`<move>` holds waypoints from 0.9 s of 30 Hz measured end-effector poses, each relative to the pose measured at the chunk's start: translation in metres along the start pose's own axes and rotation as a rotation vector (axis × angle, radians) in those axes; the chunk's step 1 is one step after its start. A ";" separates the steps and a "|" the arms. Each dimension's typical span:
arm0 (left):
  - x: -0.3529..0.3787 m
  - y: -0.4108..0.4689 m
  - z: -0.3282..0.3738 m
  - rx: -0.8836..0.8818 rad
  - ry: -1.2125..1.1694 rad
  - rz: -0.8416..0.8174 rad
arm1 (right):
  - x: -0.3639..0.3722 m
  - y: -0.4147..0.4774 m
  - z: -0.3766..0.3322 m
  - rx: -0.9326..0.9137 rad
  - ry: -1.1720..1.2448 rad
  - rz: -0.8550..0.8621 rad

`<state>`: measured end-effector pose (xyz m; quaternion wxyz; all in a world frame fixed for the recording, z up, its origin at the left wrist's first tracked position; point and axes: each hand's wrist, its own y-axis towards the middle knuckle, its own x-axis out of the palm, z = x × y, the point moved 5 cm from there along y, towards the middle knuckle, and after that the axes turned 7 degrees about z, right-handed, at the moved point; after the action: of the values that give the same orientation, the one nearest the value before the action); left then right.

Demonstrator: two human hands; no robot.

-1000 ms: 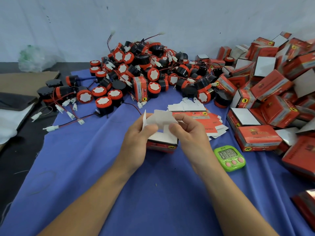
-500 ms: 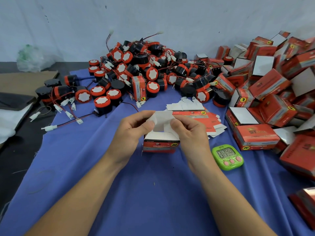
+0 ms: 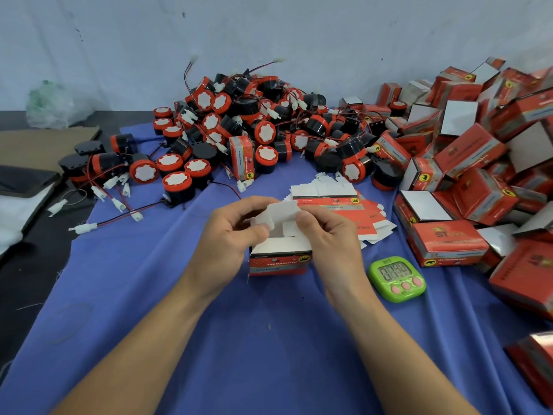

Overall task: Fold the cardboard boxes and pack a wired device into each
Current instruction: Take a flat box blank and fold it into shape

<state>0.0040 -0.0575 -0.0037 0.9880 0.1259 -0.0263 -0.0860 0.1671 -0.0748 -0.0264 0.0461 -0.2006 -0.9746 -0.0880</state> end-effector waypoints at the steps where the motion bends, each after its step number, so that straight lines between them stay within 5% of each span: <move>1: 0.000 -0.001 0.001 0.007 0.006 0.008 | 0.000 0.000 0.000 0.000 0.000 -0.006; 6: 0.002 -0.002 -0.013 -0.053 0.140 0.050 | 0.003 -0.002 -0.001 -0.007 0.017 -0.030; 12: 0.007 -0.003 -0.009 -0.113 -0.133 0.133 | 0.000 -0.001 0.001 0.118 0.157 -0.109; 17: 0.003 0.002 -0.008 -0.079 -0.105 0.128 | -0.004 0.002 -0.005 0.222 0.195 -0.299; 22: 0.010 -0.004 -0.009 -0.133 -0.073 -0.016 | -0.004 0.000 -0.010 0.071 0.049 -0.224; 27: 0.004 -0.005 -0.013 -0.171 0.046 0.125 | -0.004 -0.002 -0.006 0.101 0.102 -0.210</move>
<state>0.0075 -0.0600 -0.0171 0.9989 0.0410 -0.0040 -0.0230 0.1705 -0.0790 -0.0212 0.0963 -0.0902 -0.9898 -0.0534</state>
